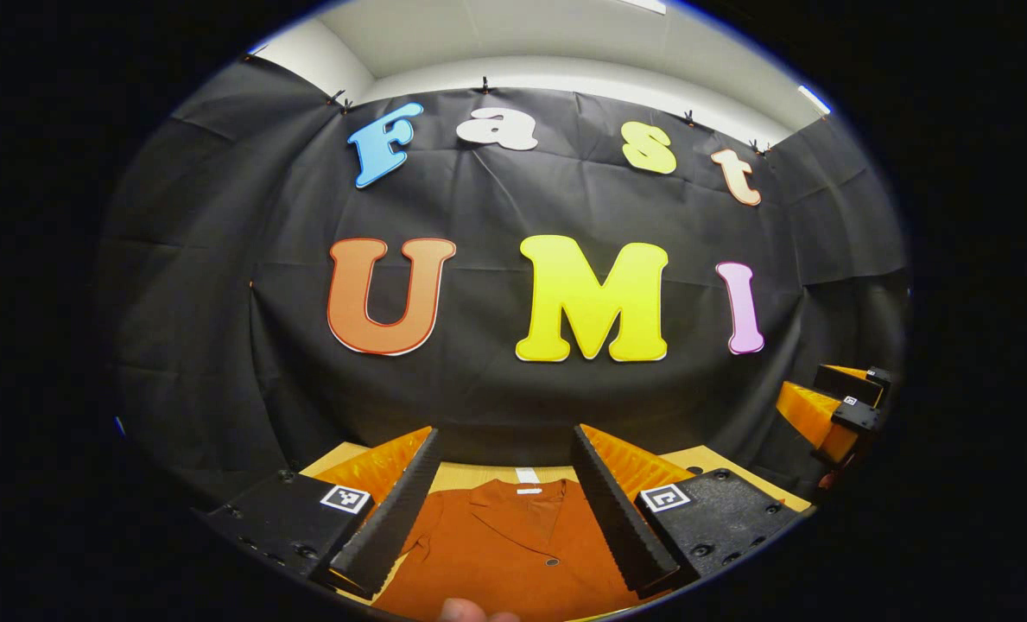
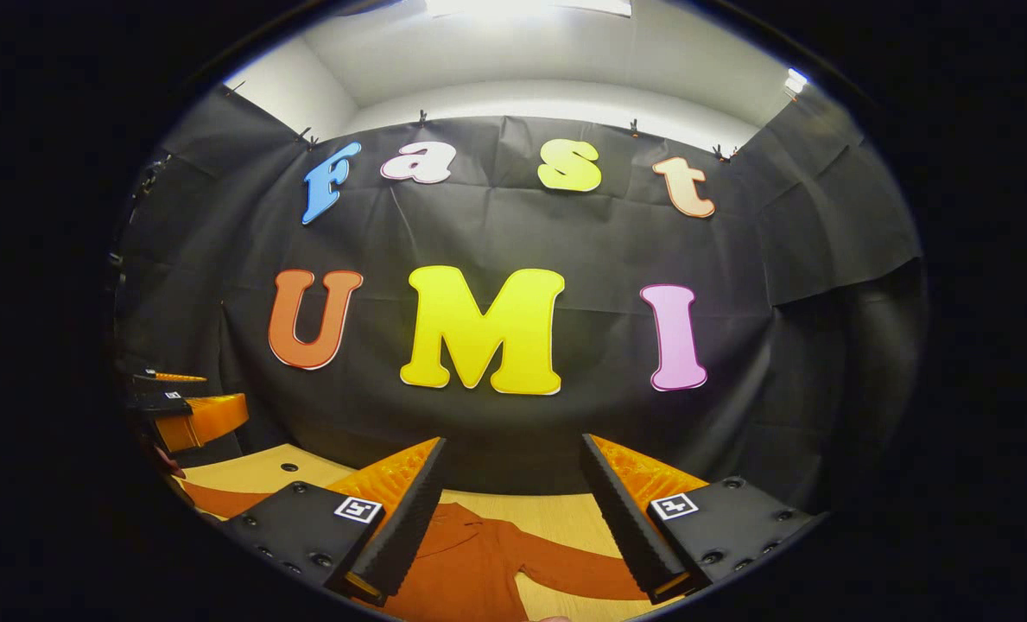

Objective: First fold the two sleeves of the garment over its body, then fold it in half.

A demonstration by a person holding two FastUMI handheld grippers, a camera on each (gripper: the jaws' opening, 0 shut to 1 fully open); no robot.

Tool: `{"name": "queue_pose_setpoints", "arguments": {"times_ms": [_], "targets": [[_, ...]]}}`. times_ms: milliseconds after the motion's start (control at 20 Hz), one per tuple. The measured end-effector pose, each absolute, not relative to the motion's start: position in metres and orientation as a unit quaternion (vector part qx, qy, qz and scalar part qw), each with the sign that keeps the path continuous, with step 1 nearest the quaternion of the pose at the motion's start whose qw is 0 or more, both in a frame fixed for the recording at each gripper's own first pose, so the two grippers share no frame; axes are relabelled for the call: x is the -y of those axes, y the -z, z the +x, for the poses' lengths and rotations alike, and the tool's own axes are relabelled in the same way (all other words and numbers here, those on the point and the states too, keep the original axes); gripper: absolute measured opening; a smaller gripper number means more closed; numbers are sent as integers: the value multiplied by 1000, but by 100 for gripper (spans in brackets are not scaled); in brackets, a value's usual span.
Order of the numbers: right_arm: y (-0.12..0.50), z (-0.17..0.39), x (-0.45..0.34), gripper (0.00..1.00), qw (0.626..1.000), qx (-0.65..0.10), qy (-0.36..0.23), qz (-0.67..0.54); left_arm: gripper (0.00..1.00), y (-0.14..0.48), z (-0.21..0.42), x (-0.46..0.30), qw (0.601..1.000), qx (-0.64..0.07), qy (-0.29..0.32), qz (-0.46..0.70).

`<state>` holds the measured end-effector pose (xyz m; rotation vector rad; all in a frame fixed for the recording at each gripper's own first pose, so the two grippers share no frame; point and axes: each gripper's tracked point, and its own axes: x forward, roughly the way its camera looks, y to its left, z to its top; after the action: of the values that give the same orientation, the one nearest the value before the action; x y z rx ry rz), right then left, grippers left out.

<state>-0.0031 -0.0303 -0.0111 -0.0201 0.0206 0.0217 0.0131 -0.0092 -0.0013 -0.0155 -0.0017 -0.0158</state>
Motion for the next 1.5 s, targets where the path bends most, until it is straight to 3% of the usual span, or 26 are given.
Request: {"name": "queue_pose_setpoints", "arguments": {"times_ms": [1050, 1500], "targets": [[29, 3, 51, 94, 999, -36, -11, 0, 98, 8, 15, 23, 1000, -4, 11, 8], [54, 4, 111, 94, 998, -67, 18, -6, 97, 29, 13, 31, 999, -31, 18, 26]]}}
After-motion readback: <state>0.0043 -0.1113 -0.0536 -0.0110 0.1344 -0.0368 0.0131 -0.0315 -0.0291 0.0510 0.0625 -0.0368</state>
